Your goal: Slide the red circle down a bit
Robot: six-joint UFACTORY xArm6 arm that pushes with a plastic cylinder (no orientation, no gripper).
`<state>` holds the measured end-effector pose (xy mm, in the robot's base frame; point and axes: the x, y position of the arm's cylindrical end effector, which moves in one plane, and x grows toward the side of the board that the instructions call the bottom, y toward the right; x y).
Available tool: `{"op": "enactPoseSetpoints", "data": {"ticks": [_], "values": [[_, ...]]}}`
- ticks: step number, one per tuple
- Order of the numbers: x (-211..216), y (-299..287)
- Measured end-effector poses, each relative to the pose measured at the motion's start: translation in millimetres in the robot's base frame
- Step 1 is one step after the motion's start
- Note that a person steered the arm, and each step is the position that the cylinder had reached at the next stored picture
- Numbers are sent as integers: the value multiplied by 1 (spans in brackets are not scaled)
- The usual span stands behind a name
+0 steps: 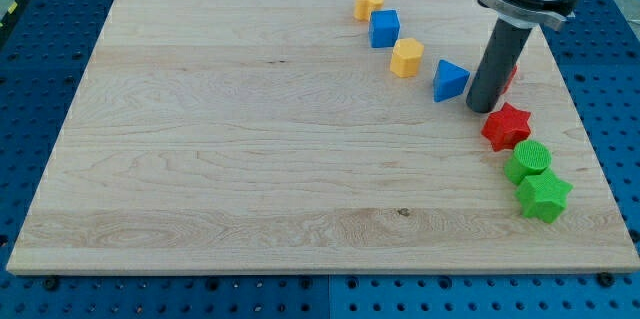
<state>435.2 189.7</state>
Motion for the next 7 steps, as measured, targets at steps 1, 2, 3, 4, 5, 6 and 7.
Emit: {"op": "enactPoseSetpoints", "data": {"ticks": [1, 2, 3, 4, 5, 6, 7], "values": [[-1, 14], [-2, 27], [-2, 52], [-12, 68], [-52, 68], [-92, 58], [-94, 30]]}}
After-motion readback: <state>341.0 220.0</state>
